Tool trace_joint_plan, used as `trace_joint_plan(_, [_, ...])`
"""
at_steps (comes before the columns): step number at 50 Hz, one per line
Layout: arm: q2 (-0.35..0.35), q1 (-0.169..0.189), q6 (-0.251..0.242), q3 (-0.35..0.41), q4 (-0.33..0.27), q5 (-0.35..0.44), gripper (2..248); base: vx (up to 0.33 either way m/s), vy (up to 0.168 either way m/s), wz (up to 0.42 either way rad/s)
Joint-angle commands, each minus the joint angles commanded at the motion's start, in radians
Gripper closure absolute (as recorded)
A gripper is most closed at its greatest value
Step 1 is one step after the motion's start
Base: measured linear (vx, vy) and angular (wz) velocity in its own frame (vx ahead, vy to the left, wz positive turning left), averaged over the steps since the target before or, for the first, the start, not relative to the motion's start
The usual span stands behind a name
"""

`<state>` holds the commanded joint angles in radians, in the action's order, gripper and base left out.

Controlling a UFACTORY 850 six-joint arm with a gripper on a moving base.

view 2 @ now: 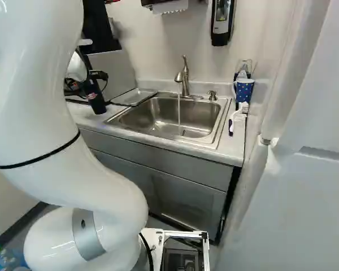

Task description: Rinse the cup and place it in the tray

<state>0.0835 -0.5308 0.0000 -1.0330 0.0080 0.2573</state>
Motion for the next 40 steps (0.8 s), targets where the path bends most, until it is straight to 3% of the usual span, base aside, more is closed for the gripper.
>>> trace_joint_plan(40, [0.029, -0.008, 0.000, 0.056, 0.000, 0.157, 3, 0.000, 0.000, 0.000])
